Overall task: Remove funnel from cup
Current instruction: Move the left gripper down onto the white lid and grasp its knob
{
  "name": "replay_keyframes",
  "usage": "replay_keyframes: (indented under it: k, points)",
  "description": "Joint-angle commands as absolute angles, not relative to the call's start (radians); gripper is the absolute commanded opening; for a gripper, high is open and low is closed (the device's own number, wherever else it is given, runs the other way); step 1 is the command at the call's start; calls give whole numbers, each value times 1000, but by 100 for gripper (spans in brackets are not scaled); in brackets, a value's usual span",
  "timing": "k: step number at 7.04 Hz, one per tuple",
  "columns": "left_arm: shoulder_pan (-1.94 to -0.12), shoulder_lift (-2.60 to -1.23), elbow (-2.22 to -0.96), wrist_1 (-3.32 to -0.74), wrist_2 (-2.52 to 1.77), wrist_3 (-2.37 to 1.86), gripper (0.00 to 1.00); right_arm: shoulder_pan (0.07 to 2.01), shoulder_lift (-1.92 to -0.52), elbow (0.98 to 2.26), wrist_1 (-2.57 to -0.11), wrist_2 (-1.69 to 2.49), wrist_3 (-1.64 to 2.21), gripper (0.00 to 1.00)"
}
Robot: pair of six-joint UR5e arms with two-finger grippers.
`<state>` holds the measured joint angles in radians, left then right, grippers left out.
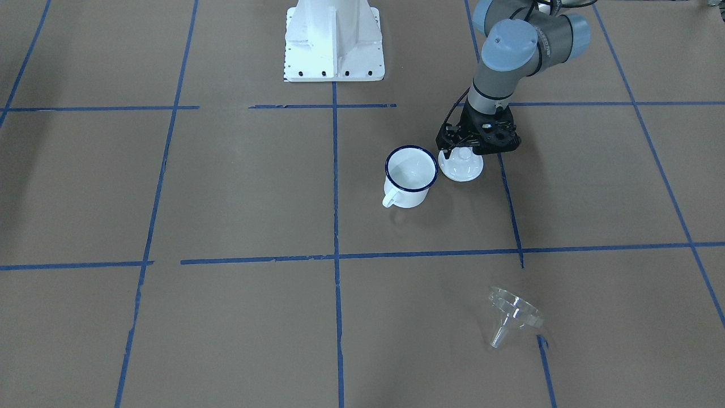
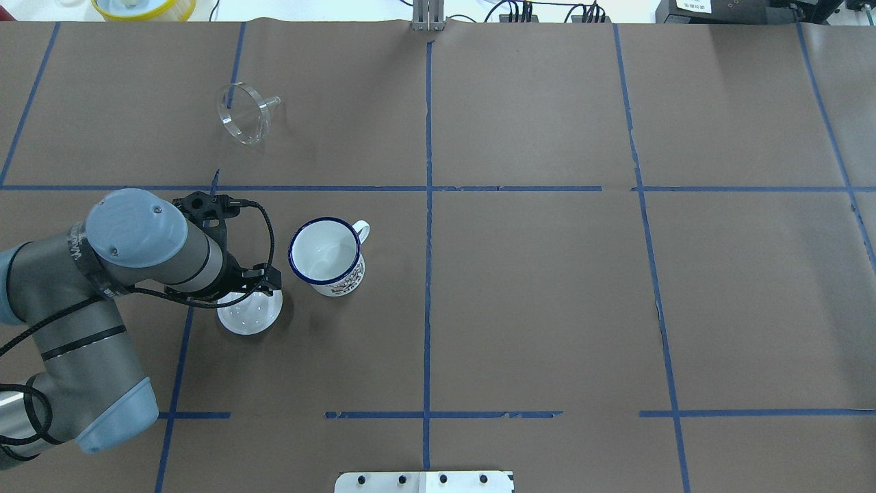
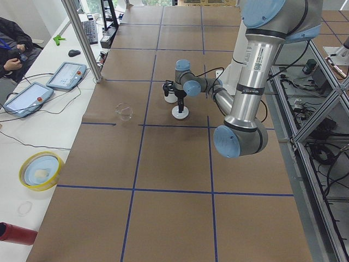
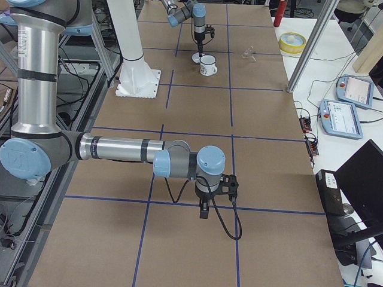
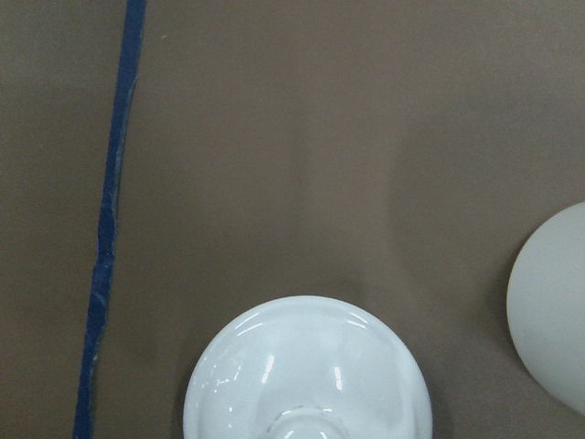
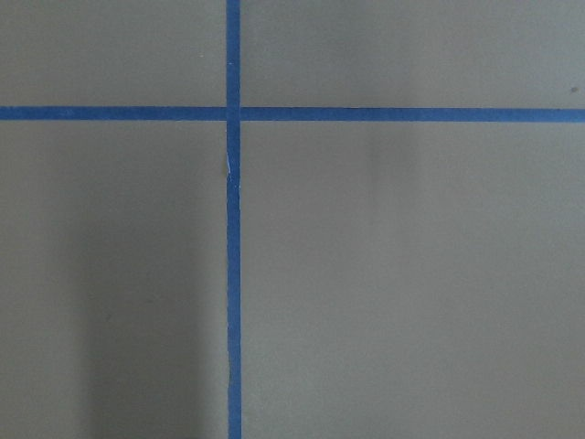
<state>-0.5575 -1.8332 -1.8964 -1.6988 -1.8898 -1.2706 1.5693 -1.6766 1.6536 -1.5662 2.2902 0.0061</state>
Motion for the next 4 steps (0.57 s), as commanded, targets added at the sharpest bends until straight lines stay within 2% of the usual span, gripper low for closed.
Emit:
replay_keyframes:
  k: [1,2,4]
  points:
    - [-558,-1833,-1894,-1701,-1890,-1270,96,1569,-1677,1654,-1566,2290,6,100]
    - [-558,-1835,-1893,-1701,-1891,-1270,92,1569,-1677,1654,-1566,2290,6,100]
    - [-557,-1835,-1893,-1701,-1890,-1272,92,1569,-1677,1654,-1566,2290,6,100]
